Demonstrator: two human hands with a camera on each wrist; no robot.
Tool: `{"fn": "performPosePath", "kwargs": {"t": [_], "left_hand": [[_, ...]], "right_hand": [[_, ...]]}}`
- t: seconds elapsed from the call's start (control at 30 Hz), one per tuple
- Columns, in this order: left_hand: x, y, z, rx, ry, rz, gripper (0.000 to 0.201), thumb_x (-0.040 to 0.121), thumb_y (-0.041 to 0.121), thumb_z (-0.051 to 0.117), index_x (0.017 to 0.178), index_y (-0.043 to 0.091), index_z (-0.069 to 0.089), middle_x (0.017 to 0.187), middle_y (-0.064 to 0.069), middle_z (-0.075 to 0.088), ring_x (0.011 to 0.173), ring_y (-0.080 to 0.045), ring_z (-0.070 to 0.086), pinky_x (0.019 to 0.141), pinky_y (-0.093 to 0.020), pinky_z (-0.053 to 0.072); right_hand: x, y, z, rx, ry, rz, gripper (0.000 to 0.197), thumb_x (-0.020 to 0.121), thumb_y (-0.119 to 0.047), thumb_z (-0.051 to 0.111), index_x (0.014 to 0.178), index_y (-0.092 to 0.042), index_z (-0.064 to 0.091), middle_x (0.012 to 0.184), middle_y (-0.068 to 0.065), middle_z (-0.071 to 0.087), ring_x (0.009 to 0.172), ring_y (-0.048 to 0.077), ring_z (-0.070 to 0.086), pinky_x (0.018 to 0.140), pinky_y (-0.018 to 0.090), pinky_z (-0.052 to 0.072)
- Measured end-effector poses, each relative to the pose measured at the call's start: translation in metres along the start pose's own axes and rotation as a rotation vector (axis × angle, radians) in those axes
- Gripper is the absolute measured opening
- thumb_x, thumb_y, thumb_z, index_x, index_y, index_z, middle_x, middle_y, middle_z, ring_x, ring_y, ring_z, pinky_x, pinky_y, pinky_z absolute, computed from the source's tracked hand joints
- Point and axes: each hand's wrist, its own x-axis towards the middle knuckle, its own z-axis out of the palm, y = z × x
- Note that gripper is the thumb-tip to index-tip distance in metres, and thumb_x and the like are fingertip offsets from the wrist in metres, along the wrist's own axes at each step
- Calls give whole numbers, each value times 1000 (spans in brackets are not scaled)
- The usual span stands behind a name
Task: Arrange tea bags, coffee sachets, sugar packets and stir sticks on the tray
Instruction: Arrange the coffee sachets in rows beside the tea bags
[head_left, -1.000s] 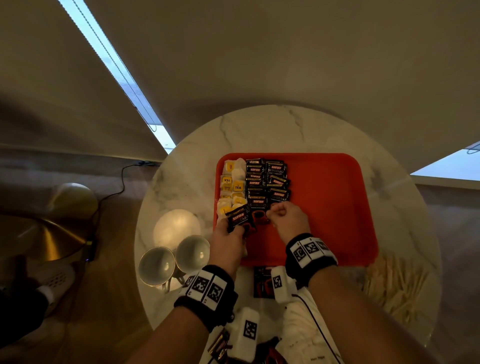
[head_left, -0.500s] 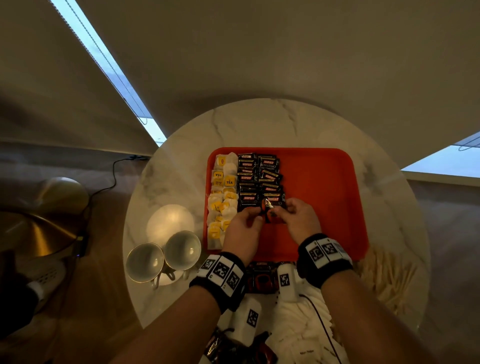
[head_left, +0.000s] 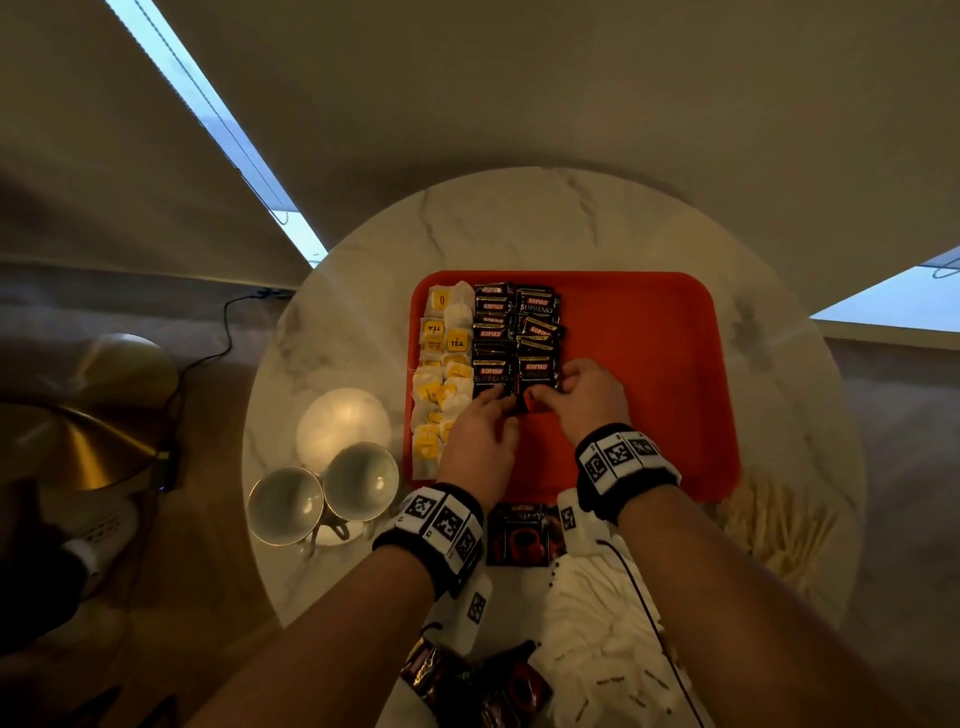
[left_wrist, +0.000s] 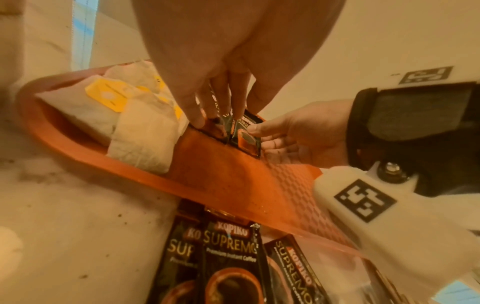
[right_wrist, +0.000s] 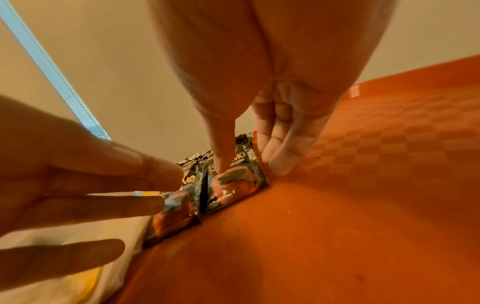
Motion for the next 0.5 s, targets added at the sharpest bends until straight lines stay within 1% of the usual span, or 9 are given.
{"fn": "performPosePath", "kwargs": {"t": [0.03,0.1,0.17,0.23,0.27,0.33,0.4,0.47,0.5], "left_hand": [[-2,0,-2,-14,21,15,36,102,16,54,137,14,62,147,-2,54,136,-16,47,116,-36,37],[-10,-1,-6,-33,30,27,28,101,17,56,127,17,67,128,-1,64,118,-16,58,104,-36,48],[-22,-4,-8,23,-40,40,22,102,21,56,120,20,67,117,2,67,106,-13,62,94,-33,52],[-36,-11,-7,152,-139,43,20,102,26,55,118,22,66,112,4,68,100,-12,63,91,-30,55],[-42,-17,-5,227,-187,19,19,103,30,54,117,23,65,110,4,68,96,-13,65,89,-32,56],[-55,-27,-1,390,-264,-57,21,102,37,52,110,21,64,102,1,68,89,-16,66,84,-37,59],[-66,-33,3,520,-323,-117,25,99,41,56,108,19,64,101,0,70,88,-18,68,84,-38,59],[-74,-35,8,566,-328,-147,34,97,46,59,115,16,61,110,-2,69,98,-19,68,89,-36,57],[-77,-33,12,586,-321,-154,41,98,48,58,122,15,56,116,-4,66,105,-21,66,91,-35,55]], "right_hand": [[-5,0,-5,11,10,-6,47,81,-42,79,115,-16,61,100,-2,63,100,21,60,90,44,52],[-22,3,-14,31,12,-14,37,83,-41,78,109,-19,63,95,-6,63,97,18,61,85,40,53],[-46,9,-20,28,-28,-4,24,86,-39,76,100,-24,63,90,-9,63,88,13,62,74,30,52],[-75,17,-25,-36,-112,4,15,90,-38,72,93,-27,62,86,-12,63,78,4,60,63,20,45],[-89,23,-26,-91,-155,5,13,91,-39,70,91,-29,61,85,-13,63,75,1,59,60,18,44],[-114,35,-26,-226,-201,7,13,94,-42,65,90,-30,63,83,-13,64,73,3,61,61,21,49],[-131,45,-24,-422,-192,-8,22,96,-46,60,89,-27,66,79,-10,65,72,8,62,63,27,52],[-143,51,-21,-636,-170,-52,31,96,-52,56,90,-24,68,80,-6,65,74,13,62,64,28,50],[-146,52,-18,-710,-152,-81,34,95,-54,56,93,-23,68,84,-4,67,79,16,63,67,29,50]]}}
